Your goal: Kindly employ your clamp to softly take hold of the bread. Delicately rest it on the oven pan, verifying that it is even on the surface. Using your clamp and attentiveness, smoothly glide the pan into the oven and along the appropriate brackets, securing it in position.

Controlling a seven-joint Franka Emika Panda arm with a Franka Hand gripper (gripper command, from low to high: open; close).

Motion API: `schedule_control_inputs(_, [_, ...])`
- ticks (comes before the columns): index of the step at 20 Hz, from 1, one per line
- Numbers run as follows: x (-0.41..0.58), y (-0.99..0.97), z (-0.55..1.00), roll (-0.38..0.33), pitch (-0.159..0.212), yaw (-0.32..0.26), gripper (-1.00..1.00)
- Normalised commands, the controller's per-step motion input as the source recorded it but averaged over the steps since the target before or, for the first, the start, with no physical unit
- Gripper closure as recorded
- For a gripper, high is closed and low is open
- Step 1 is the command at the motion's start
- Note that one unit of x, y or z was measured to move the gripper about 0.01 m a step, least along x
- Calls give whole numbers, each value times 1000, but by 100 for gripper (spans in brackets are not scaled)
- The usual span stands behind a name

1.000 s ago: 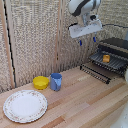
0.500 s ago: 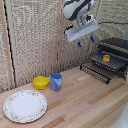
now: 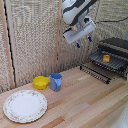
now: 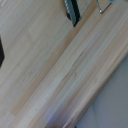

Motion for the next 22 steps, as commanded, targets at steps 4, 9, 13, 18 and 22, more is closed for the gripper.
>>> schedule_control_inputs(4, [0, -92, -104, -261, -17, 269, -100])
schedule_control_inputs(9, [-32, -99, -79, -298, -4, 239, -100])
schedule_control_inputs(13, [-65, -91, -90, -326, 8, 223, -100])
schedule_control_inputs(18, [-82, -85, -89, -334, 21, 219, -100])
schedule_control_inputs(22, [-93, -67, -98, -340, 46, 218, -100])
